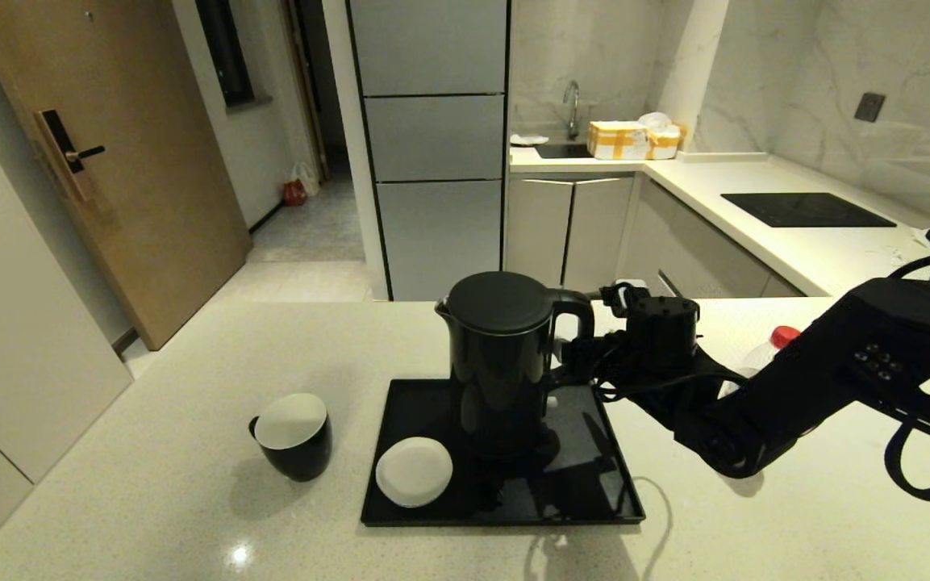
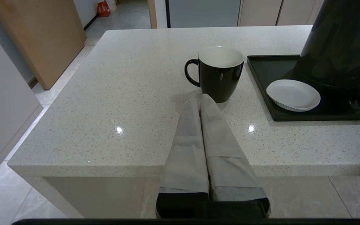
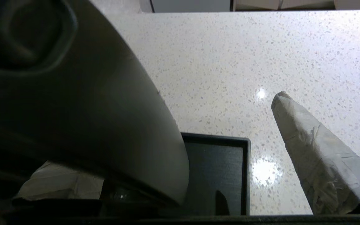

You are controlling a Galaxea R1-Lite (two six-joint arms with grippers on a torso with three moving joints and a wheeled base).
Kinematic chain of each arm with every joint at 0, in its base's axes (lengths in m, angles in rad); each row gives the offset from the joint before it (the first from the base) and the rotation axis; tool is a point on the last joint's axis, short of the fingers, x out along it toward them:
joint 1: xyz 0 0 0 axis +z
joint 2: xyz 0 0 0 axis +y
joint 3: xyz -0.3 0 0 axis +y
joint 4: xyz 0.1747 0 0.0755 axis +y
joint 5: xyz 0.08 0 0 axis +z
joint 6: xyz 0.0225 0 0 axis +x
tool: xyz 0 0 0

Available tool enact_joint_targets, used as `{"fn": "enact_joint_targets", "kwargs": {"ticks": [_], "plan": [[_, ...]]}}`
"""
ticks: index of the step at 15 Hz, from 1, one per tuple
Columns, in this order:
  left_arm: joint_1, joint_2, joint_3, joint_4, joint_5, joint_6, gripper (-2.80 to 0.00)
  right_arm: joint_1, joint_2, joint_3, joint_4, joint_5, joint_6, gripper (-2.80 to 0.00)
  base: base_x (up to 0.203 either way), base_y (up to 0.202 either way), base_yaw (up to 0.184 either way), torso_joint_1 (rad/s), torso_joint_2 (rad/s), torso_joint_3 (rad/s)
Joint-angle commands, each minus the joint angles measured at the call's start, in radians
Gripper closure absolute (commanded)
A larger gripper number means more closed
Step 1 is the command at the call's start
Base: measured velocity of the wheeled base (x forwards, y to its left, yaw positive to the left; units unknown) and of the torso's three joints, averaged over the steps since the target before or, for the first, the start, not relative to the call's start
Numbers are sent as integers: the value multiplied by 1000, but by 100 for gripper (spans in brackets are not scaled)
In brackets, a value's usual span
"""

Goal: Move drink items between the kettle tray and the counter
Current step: Pick up the kettle

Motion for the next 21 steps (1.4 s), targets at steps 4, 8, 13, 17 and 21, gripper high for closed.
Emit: {"fn": "enact_joint_targets", "kwargs": {"ticks": [4, 8, 13, 17, 21], "plan": [[0, 0, -1, 1, 1, 0, 0, -1, 25, -8, -11, -4, 0, 0, 0, 0, 0, 0, 0, 0], [0, 0, 0, 1, -1, 0, 0, -1, 31, -13, -11, -17, -3, 0, 0, 0, 0, 0, 0, 0], [0, 0, 0, 1, 1, 0, 0, -1, 17, -11, -2, -16, -3, 0, 0, 0, 0, 0, 0, 0], [0, 0, 0, 1, 1, 0, 0, -7, -38, -7, 41, -18, 7, 0, 0, 0, 0, 0, 0, 0], [0, 0, 0, 1, 1, 0, 0, -7, -110, -53, 159, -18, 10, 0, 0, 0, 0, 0, 0, 0]]}}
